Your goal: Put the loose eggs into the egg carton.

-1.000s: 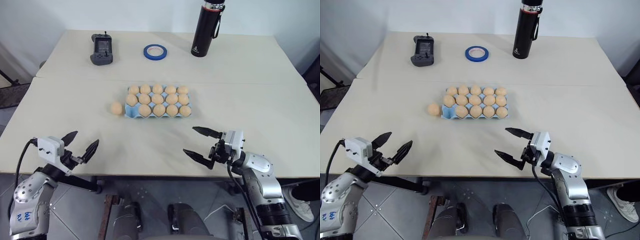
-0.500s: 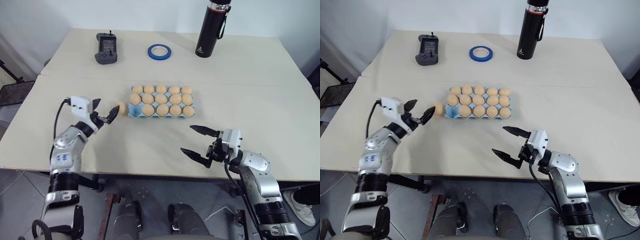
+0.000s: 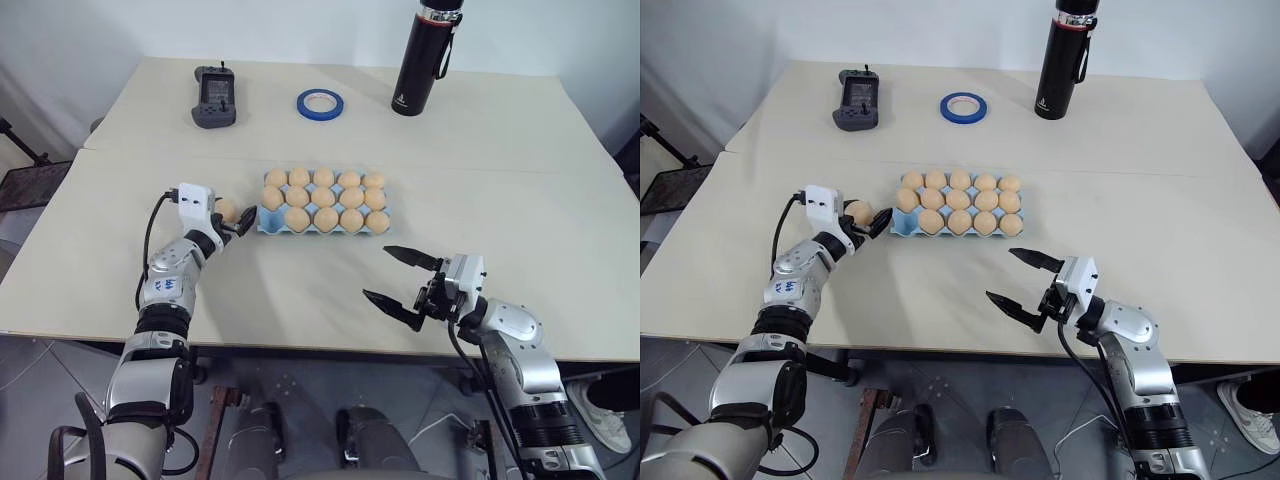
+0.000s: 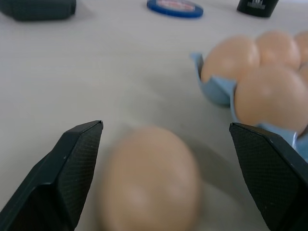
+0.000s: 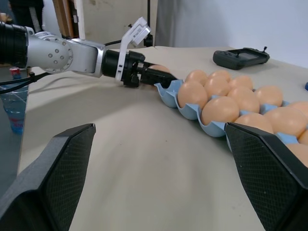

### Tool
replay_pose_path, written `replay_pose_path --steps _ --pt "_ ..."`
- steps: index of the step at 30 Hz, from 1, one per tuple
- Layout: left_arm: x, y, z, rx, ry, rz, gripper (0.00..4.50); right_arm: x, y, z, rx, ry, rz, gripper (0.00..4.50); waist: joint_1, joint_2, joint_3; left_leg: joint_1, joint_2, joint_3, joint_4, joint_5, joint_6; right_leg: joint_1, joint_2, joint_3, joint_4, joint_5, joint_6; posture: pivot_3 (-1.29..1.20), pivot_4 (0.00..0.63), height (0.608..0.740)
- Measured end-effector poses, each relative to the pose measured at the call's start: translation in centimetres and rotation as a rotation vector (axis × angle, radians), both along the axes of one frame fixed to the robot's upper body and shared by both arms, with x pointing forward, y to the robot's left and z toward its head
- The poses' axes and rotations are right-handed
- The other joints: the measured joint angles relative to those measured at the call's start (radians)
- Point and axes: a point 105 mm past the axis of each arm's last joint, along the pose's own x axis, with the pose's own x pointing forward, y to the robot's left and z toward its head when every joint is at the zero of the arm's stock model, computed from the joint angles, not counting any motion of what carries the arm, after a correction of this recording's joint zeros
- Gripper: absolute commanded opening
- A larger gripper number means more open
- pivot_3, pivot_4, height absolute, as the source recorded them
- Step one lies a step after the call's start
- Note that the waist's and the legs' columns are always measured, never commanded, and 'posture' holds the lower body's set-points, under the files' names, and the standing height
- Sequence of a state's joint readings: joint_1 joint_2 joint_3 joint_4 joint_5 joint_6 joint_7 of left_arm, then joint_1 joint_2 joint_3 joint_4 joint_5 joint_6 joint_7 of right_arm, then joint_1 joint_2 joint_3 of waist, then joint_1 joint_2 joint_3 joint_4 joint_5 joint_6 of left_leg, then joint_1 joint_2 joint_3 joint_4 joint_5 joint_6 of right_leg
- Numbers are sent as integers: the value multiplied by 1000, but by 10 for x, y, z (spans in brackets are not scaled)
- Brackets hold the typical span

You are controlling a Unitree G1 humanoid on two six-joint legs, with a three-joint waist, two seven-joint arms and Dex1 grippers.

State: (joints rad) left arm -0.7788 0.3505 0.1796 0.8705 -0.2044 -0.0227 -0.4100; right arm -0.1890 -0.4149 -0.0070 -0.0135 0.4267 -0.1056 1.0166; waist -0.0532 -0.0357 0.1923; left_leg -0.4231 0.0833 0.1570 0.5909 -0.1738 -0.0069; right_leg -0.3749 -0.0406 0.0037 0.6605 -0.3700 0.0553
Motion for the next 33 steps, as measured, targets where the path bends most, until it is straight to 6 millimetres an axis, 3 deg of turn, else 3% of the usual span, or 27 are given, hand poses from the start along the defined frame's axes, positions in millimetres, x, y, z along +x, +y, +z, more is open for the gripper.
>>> replay_pose_path --steps 6,9,12,16,20,29,33 --pt "0 0 0 8 1 -6 1799 2 0 2 3 -6 -7 4500 0 0 0 0 0 0 0 0 0 0 0 0 0 0 0 0 150 740" --pt "-1 0 3 12 -14 -16 1733 3 1 5 3 -16 -6 4500 -1 0 0 0 0 0 0 0 -1 0 0 0 1 0 0 0 150 740" --pt "-8 -7 20 5 -101 -103 1733 4 1 5 3 -18 -7 4500 0 0 0 0 0 0 0 1 -3 0 0 0 0 0 0 0 150 740" --pt "-24 -36 48 55 -229 -301 1733 4 0 5 2 -17 -11 4500 1 0 0 0 0 1 0 2 -3 0 0 0 0 0 0 0 150 740" --pt "-32 -67 52 88 -248 -434 1733 4 0 5 1 -17 -13 4500 2 0 0 0 0 1 2 1 -3 0 0 1 1 1 1 0 150 740" --pt "-27 -70 31 81 -170 -406 4465 5 0 5 3 -17 -24 4500 -1 0 0 -1 0 0 2 2 -1 0 0 1 0 1 2 0 150 740" --pt "-29 -66 36 79 -194 -399 4465 5 0 6 3 -19 -24 4500 -2 0 0 -1 0 1 2 2 -1 0 0 1 0 1 2 0 150 740"
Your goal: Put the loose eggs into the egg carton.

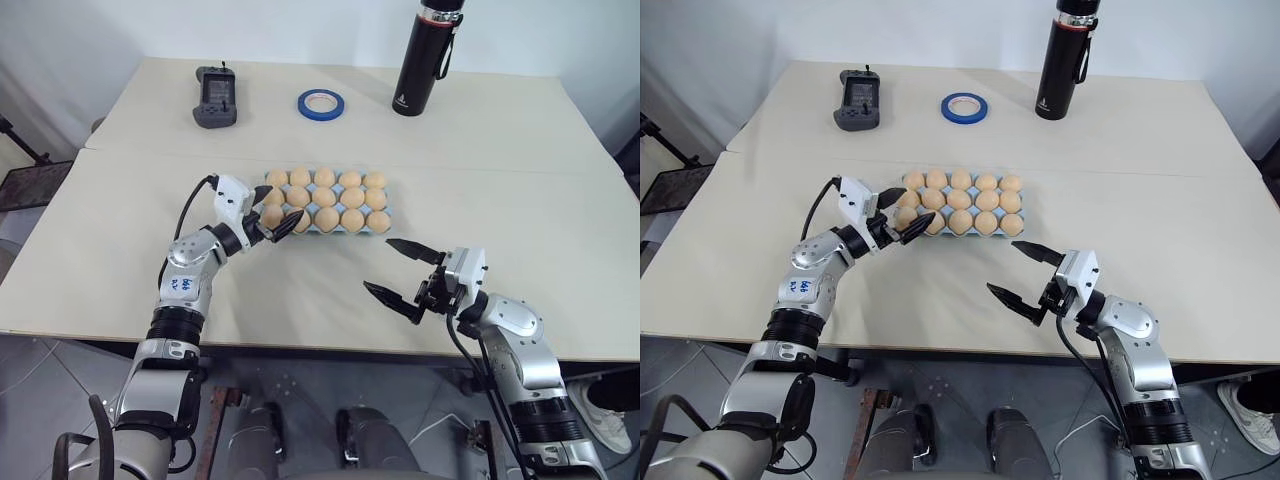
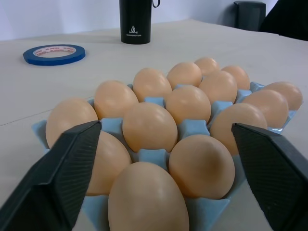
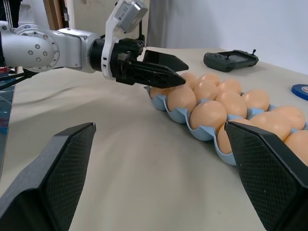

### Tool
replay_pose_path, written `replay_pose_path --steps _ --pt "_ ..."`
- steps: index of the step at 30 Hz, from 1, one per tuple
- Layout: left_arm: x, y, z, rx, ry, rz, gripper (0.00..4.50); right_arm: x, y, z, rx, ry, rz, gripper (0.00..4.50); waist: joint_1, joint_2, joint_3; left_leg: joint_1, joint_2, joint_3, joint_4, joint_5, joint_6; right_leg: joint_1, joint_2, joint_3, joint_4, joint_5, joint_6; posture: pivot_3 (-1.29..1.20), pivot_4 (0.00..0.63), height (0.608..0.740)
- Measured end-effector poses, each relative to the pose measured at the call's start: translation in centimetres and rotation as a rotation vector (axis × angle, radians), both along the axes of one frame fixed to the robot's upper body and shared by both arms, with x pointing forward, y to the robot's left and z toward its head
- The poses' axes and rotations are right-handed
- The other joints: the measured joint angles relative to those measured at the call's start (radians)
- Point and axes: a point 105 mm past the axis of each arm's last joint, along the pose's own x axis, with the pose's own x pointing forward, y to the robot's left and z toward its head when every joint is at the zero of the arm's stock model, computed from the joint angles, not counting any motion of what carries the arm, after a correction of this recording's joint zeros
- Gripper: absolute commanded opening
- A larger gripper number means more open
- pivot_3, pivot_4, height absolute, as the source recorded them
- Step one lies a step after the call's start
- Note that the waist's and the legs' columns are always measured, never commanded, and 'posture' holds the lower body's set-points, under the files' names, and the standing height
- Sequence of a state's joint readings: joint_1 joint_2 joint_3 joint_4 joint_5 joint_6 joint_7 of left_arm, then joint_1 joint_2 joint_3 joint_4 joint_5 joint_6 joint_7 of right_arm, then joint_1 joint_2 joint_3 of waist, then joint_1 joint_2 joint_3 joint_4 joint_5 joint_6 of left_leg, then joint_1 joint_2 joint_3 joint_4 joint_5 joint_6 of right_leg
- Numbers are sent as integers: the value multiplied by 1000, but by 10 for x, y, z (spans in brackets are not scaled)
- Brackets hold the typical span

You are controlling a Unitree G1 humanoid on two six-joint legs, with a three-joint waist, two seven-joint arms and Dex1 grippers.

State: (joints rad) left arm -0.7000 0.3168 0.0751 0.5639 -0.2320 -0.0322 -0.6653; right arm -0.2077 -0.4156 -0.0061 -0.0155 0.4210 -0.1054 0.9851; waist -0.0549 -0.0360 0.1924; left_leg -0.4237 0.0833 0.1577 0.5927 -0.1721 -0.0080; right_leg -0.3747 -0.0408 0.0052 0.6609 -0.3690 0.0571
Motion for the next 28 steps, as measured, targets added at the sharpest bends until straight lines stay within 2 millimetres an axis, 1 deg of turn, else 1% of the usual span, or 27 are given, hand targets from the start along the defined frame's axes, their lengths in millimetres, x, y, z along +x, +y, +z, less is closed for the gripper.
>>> replay_pose_path --steps 2,5,7,9,12,14,17,19,24,28 --pt "-6 7 5 -8 -29 4 4465 0 0 -1 0 3 -1 4500 -2 0 0 0 1 0 0 0 0 0 1 0 0 0 0 0 150 740" --pt "-23 32 9 -2 -57 19 4465 -1 0 -2 0 8 -2 4500 -5 0 0 0 2 0 -1 0 -1 0 2 0 0 0 0 0 150 740" --pt "-35 50 8 22 -58 31 4465 -2 -2 -3 -7 15 -4 4500 -3 0 0 1 3 0 -1 0 -1 0 2 0 1 0 -1 0 150 740" --pt "-52 69 1 76 -43 31 4465 -3 -4 -5 -23 22 1 4500 -3 0 0 1 2 0 -1 -1 -2 0 1 0 1 0 -1 0 150 740" --pt "-77 95 -19 167 28 23 4465 -3 -8 -8 -53 35 8 4500 -5 0 0 1 1 0 -2 -4 1 0 -1 0 0 0 -1 0 150 740" --pt "-94 107 -33 214 83 7 4465 -2 -13 -12 -64 50 4 4500 -5 0 0 1 1 0 -2 -5 1 0 -2 0 -1 -1 -2 0 150 740" --pt "-121 108 -48 278 135 -51 4465 1 -21 -17 -75 75 -7 4500 -3 0 0 1 0 0 -6 -5 1 0 -5 -1 -3 -1 -3 0 150 740" --pt "-130 103 -51 294 130 -70 4465 5 -25 -18 -76 80 -16 4500 -2 0 0 1 0 0 -8 -5 1 0 -6 -1 -5 -1 -4 0 150 740" --pt "-134 93 -40 306 66 -69 4465 14 -33 -16 -80 77 -35 4500 -5 1 0 1 0 0 -12 -4 0 0 -6 -2 -7 -3 -7 0 150 740" --pt "-132 90 -38 287 48 -42 4465 17 -36 -18 -78 81 -49 4500 -9 1 0 1 1 0 -14 -4 1 -1 -3 -2 -7 -4 -8 0 150 740"
